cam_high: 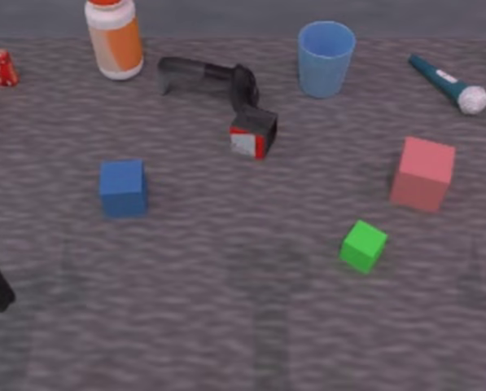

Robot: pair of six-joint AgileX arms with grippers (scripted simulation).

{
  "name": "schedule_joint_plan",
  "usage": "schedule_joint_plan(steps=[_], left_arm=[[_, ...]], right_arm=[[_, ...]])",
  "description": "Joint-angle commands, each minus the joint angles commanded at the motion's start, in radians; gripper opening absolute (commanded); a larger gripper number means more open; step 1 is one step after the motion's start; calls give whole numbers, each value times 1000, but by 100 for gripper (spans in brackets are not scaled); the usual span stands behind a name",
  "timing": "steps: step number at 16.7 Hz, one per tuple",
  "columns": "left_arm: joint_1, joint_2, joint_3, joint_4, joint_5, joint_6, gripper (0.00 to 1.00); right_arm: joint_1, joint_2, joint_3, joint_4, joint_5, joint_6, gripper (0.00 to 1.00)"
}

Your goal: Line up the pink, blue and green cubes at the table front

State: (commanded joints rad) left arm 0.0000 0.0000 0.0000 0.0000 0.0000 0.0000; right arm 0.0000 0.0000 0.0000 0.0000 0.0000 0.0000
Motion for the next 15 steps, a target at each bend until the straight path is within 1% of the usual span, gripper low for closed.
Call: schedule_joint_plan(steps=[4, 7, 11, 15], left_arm=[[0, 0, 0, 0, 0, 0, 100], [0, 0, 0, 0, 0, 0, 100], [0, 0, 0, 0, 0, 0, 100], [0, 0, 0, 0, 0, 0, 100]], right_arm=[[8, 31, 30, -21, 2, -9, 100], [44, 157, 149, -102, 3, -41, 100], [126, 472, 404, -275, 2, -111, 100], [224, 911, 707, -492, 0, -197, 100]])
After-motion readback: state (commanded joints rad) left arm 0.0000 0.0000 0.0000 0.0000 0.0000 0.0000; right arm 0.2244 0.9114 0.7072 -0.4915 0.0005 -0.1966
